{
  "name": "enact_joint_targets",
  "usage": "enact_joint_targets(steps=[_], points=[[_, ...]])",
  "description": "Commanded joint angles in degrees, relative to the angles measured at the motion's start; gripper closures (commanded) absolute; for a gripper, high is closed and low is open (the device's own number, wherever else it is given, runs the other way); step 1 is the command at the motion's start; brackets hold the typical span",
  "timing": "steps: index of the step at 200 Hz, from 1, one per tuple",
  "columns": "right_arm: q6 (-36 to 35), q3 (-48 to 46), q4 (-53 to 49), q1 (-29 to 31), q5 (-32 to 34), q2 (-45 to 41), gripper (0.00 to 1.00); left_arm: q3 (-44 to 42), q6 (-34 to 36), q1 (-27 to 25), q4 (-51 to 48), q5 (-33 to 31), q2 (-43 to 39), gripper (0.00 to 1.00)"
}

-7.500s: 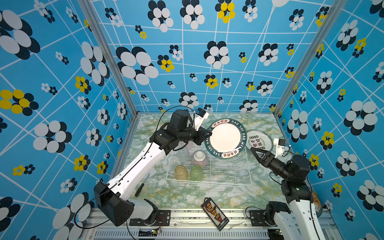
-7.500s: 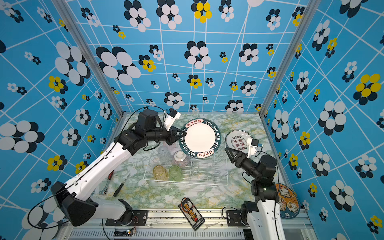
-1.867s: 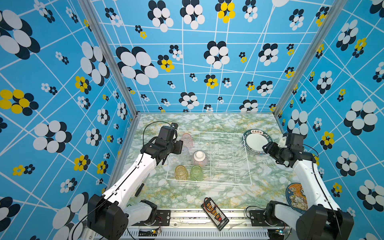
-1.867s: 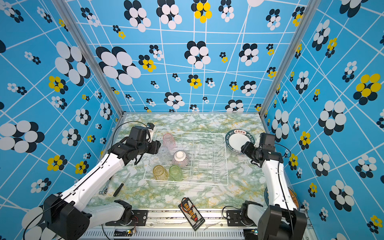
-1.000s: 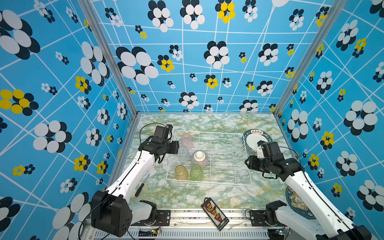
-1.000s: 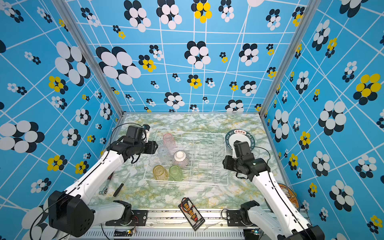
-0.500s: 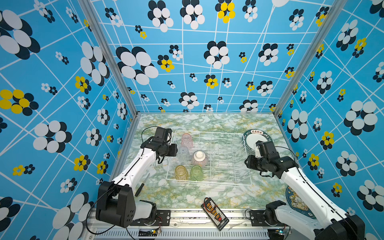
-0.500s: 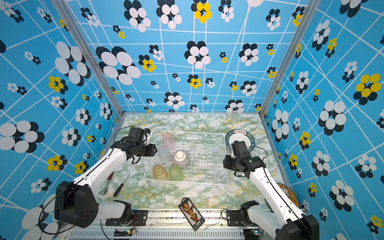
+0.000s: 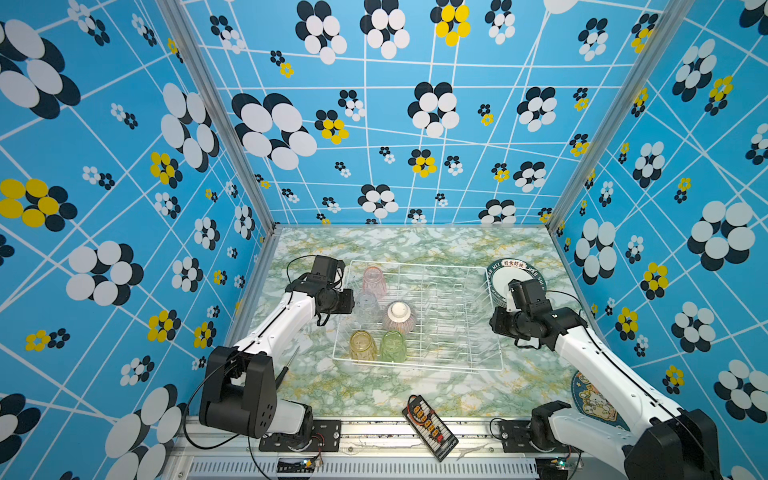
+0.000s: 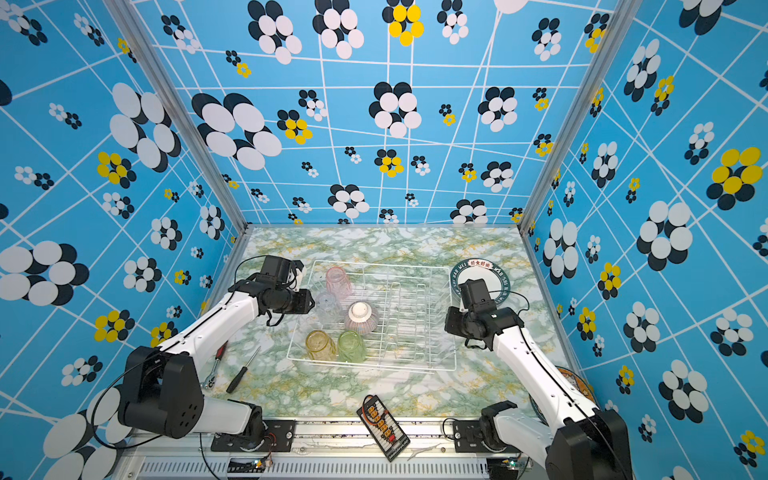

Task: Unload the mixed dishes from the dish rack

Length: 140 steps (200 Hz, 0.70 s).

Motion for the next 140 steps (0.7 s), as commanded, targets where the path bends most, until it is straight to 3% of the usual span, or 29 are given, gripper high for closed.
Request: enact_joint_targets(steps=[1, 67, 140], points=[[0.03, 0.99, 1.24, 0.37, 1.33, 1.09, 0.8, -0.22, -0.26, 0.67, 0.53, 1.68, 0.92, 0.63], [-0.05, 2.63, 3.58, 0.43, 1.62, 5.65, 1.0, 0.81, -0.36, 0.92, 0.09, 1.32, 2.47, 0.7], [-1.14, 5.6, 4.77, 0.36, 4.67, 9.41, 1.0, 3.16, 0.53, 0.85, 0.41, 1.91, 4.98, 0.71]])
